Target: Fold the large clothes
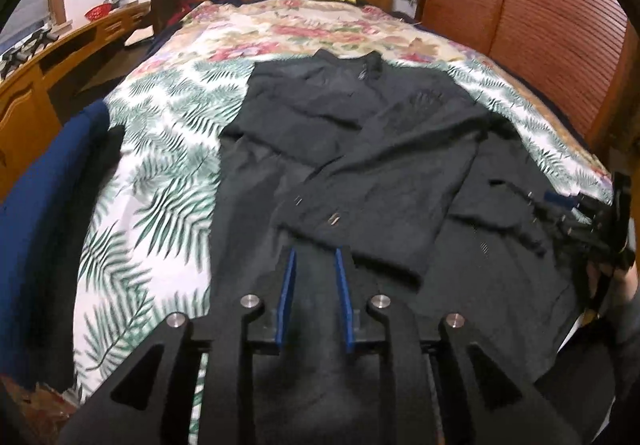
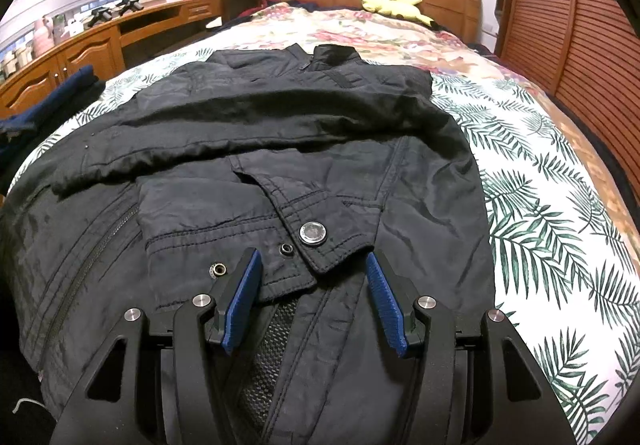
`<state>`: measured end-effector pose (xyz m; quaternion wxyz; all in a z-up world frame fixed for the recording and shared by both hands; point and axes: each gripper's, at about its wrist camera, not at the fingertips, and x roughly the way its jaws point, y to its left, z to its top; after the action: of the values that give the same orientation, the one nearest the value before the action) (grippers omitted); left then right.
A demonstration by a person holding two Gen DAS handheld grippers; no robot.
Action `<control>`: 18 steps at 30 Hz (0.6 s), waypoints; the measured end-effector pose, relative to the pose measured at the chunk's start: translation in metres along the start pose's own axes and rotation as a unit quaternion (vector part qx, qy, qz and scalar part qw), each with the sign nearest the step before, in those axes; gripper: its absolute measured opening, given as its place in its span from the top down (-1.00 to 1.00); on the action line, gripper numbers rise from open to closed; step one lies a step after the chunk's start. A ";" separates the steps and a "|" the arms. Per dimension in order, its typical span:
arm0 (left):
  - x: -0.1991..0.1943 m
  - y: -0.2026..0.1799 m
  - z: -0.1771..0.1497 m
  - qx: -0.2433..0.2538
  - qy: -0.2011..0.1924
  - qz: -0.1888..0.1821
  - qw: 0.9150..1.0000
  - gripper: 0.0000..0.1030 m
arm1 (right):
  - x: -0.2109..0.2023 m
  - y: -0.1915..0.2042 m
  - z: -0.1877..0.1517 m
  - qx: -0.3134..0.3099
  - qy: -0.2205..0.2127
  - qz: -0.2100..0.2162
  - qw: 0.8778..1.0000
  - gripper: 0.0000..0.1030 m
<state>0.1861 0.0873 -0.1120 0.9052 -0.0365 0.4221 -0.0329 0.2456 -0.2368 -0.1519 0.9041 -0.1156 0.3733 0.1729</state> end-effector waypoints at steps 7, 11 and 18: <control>-0.001 0.033 -0.030 -0.020 0.021 0.011 1.000 0.64 | 0.007 0.000 0.002 0.002 0.006 -0.004 1.000 -0.09; 0.003 0.045 -0.041 -0.032 0.038 0.001 0.999 0.62 | 0.007 -0.002 0.000 0.004 0.007 0.000 1.000 -0.09; 0.018 0.055 -0.055 -0.043 0.066 0.015 0.997 0.34 | 0.003 0.001 -0.006 -0.006 0.002 -0.009 1.000 -0.09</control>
<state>0.1574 0.1381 -0.1661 0.8734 -0.0667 0.4824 -0.0034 0.2436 -0.2375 -0.1587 0.9042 -0.1242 0.3732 0.1668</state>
